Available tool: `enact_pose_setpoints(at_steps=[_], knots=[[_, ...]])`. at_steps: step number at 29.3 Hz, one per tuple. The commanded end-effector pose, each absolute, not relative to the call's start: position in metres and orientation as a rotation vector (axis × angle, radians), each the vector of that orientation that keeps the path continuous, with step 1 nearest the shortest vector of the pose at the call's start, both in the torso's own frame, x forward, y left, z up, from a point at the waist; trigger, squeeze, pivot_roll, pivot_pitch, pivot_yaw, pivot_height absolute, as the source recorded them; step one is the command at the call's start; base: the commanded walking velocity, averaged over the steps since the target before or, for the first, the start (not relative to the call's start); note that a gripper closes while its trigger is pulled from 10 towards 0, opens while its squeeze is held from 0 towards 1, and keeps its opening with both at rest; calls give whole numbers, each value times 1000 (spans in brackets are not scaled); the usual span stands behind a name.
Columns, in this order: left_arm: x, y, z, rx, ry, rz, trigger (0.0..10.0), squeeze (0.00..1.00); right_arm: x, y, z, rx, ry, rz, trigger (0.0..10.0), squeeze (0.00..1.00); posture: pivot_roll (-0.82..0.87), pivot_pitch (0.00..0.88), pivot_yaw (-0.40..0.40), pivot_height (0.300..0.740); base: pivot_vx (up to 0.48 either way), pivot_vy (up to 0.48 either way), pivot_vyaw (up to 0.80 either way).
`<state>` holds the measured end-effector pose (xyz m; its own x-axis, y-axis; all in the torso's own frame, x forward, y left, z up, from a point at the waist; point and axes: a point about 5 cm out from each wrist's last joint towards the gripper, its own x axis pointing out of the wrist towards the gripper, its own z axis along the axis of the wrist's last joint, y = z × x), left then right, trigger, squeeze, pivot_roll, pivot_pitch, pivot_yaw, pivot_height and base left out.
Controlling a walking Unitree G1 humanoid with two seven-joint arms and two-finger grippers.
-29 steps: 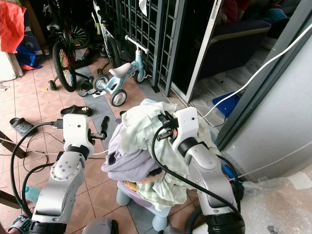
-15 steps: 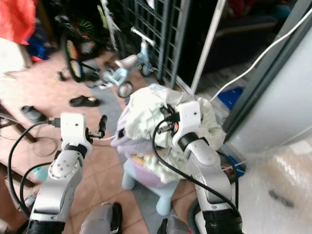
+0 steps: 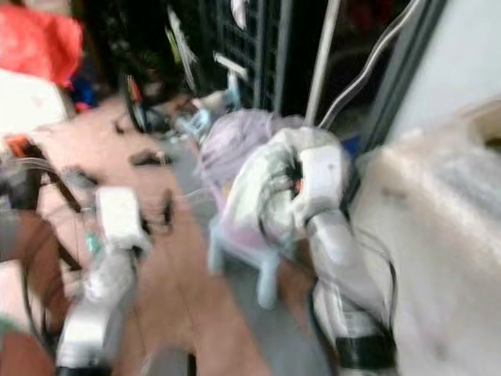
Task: Clothes washing
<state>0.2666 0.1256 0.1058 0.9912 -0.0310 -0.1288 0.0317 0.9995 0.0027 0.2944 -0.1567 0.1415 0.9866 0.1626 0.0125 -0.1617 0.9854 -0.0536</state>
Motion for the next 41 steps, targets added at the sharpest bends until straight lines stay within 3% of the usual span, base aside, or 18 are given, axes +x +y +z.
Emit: enact_pose_setpoints(at_steps=[1, 11, 22, 29, 41], knots=[[274, 128, 123, 9, 73, -26, 10000, 0, 304, -155, 166, -56, -114, 148, 10000, 0, -19, 0, -19, 740, 0, 0, -800], [269, 131, 130, -4, 43, -33, 10000, 0, 311, -173, 189, -121, -217, -1, 10000, 0, -25, 0, -21, 740, 28, 0, -800], [272, 132, 127, -40, 56, -25, 10000, 0, 322, -175, 200, -177, -262, 16, 10000, 0, -28, 0, -26, 740, 291, 0, -800], [272, 134, 125, -49, 68, -17, 10000, 0, 322, -168, 198, -191, -274, 80, 10000, 0, -29, 0, -18, 740, 296, 379, -729], [266, 131, 122, -55, 79, -35, 10000, 0, 320, -155, 196, -223, -288, 173, 10000, 0, -26, 0, -15, 740, 45, 448, 0]])
